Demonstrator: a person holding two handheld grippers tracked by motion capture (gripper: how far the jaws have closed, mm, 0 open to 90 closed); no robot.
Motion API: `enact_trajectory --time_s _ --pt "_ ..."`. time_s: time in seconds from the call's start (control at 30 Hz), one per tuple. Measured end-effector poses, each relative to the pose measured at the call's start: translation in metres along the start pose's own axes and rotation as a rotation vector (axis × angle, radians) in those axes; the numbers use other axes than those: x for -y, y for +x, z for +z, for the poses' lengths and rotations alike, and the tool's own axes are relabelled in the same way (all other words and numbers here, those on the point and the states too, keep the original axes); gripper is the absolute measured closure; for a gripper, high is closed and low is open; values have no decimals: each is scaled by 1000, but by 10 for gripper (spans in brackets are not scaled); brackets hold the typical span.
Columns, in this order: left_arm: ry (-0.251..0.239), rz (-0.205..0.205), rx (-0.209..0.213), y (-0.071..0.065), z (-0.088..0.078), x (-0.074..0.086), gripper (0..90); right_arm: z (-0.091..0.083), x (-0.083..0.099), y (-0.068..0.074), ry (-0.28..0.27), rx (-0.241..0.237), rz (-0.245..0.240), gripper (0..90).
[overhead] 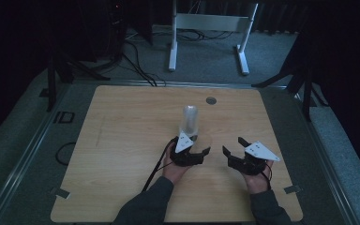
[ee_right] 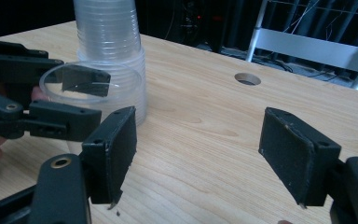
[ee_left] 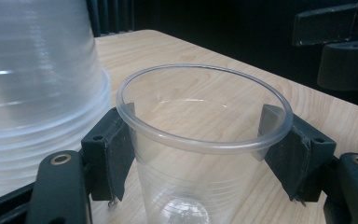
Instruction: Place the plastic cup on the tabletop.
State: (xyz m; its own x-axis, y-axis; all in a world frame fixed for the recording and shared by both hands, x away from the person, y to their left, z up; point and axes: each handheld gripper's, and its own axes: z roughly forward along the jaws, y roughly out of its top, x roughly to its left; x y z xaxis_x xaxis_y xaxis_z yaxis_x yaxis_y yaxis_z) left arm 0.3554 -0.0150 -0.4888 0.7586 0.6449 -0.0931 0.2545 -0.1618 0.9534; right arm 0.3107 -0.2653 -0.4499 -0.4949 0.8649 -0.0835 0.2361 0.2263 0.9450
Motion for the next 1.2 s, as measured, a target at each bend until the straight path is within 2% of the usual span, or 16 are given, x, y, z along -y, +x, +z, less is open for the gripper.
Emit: enact_trajectory --time_s 0.3,0.67,0.77,0.83,0.93,1.07,1.2 --pt "17 3 7 -1 0 2 287 0 0 -1 -1 1 0 273" --pt "62 6 6 -2 0 4 230 0 0 -1 -1 1 0 273" --pt "85 7 0 -2 0 5 158 0 0 0 0 1 -1 273" --pt "88 9 1 -2 -1 5 143 0 0 0 0 1 -1 273" --pt "107 17 7 -1 -3 5 113 0 0 -1 0 2 0 273" --pt "112 10 -9 4 -7 7 105 0 0 -1 0 2 -1 273" --pt "115 11 -3 6 -14 9 102 0 0 -1 0 1 1 273"
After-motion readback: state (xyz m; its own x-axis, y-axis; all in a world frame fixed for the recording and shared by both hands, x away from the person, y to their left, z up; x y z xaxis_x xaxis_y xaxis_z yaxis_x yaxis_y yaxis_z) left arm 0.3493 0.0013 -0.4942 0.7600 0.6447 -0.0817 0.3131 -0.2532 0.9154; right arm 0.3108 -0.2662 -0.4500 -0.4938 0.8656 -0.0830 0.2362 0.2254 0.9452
